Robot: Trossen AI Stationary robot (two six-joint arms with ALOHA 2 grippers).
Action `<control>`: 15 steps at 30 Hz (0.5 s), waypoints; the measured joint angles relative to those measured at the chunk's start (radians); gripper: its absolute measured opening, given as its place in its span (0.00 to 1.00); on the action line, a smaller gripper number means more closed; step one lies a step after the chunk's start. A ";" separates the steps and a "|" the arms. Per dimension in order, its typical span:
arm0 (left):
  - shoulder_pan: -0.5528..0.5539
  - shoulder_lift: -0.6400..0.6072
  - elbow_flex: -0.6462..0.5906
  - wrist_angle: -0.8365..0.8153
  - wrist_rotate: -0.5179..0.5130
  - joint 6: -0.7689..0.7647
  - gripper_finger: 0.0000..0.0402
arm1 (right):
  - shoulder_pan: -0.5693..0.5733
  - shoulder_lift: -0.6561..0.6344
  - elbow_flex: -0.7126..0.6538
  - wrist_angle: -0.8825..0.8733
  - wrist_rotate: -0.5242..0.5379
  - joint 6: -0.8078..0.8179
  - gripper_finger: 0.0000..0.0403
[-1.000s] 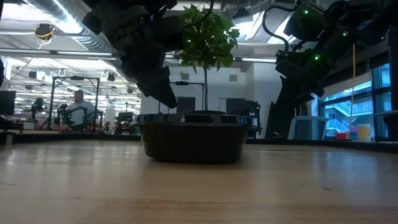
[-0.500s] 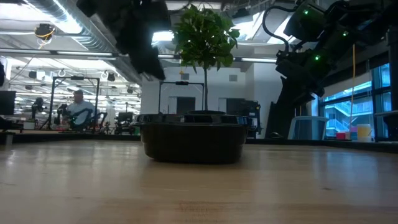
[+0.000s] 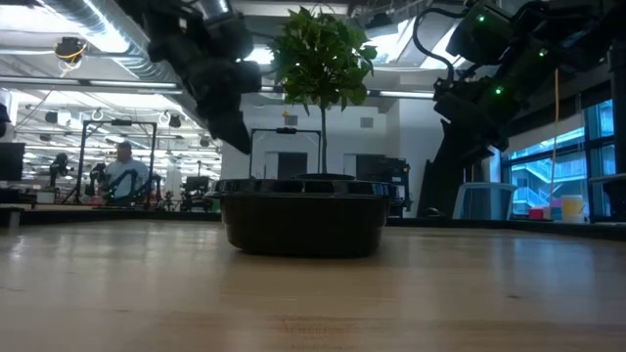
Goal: Pick and placing Produce into tupperware
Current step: Put the top black cherry into the black container with the other black fruits
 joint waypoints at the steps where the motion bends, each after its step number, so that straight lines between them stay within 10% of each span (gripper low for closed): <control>1: 0.019 0.010 0.000 0.011 0.017 0.014 0.28 | 0.000 0.000 0.000 0.002 0.000 0.001 0.47; 15: 0.075 0.040 0.000 0.117 0.005 0.176 0.33 | 0.000 0.000 0.000 0.062 0.002 -0.002 0.47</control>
